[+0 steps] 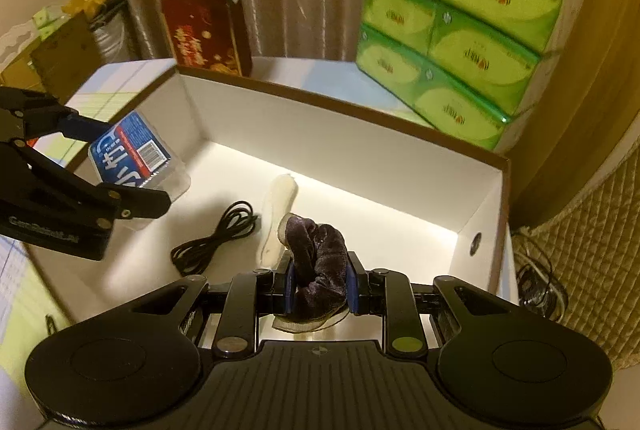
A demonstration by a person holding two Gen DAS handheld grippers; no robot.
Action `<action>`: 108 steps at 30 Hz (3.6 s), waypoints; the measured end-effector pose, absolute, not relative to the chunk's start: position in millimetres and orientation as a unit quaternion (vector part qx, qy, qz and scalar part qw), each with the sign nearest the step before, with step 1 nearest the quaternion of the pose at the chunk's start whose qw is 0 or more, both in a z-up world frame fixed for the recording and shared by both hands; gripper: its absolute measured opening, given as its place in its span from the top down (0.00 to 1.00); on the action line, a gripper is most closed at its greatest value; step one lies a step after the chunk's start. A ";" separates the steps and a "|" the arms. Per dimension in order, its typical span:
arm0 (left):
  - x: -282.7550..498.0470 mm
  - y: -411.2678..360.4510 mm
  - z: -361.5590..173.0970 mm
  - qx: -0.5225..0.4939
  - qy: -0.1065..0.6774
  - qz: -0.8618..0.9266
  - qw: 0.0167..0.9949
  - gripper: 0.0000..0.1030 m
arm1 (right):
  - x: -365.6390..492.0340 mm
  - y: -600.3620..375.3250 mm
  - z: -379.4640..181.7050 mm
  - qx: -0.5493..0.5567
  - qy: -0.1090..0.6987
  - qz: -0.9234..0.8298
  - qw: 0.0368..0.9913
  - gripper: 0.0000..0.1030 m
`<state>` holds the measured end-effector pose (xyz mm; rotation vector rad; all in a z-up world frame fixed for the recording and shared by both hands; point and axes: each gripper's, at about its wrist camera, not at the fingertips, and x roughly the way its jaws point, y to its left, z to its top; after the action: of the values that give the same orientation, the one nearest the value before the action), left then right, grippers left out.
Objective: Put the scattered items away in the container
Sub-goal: 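Lift the toothpick box and scrunchie over the box wall with both grippers, then lower both items into the box and open both grippers, then withdraw both grippers from the box back toward the remaining items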
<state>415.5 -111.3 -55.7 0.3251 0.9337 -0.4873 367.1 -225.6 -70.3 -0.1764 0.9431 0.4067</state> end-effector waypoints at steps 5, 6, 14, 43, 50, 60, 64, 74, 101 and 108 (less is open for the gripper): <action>431.3 -117.5 -75.4 0.167 0.458 -0.225 0.844 0.19 | 388.4 -227.8 -84.6 -0.073 0.468 0.187 0.860 0.79; 433.6 -118.9 -77.6 0.169 0.459 -0.225 0.843 0.19 | 391.3 -228.1 -86.7 -0.074 0.470 0.187 0.859 0.79; 445.6 -129.4 -90.9 0.183 0.461 -0.230 0.837 0.19 | 405.1 -232.5 -96.1 -0.074 0.478 0.188 0.855 0.79; 457.0 -139.2 -102.0 0.225 0.442 -0.210 0.843 0.10 | 418.9 -240.8 -112.7 -0.065 0.494 0.185 0.847 0.79; 455.4 -132.3 -97.2 0.215 0.439 -0.201 0.849 0.10 | 417.3 -241.3 -113.3 -0.061 0.489 0.185 0.850 0.75; 452.6 -129.5 -89.5 0.205 0.436 -0.201 0.853 0.10 | 409.8 -237.9 -106.9 -0.061 0.479 0.203 0.852 0.22; 449.7 -129.2 -86.1 0.204 0.436 -0.202 0.853 0.10 | 406.6 -236.5 -105.8 -0.068 0.480 0.203 0.851 0.21; 432.4 -123.2 -74.6 0.198 0.436 -0.191 0.857 0.10 | 391.4 -236.0 -97.0 -0.065 0.479 0.206 0.851 0.21; 301.0 -54.0 -14.7 0.163 0.436 -0.172 0.868 0.10 | 282.8 -257.1 -31.1 -0.042 0.422 0.190 0.886 0.21; 270.3 -30.6 -12.2 0.139 0.438 -0.167 0.872 0.10 | 257.5 -255.5 -26.3 -0.029 0.415 0.188 0.890 0.21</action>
<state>270.3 -30.6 -12.2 0.2905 0.9149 -0.3486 257.5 -255.5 -26.3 -0.0593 0.8612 0.3914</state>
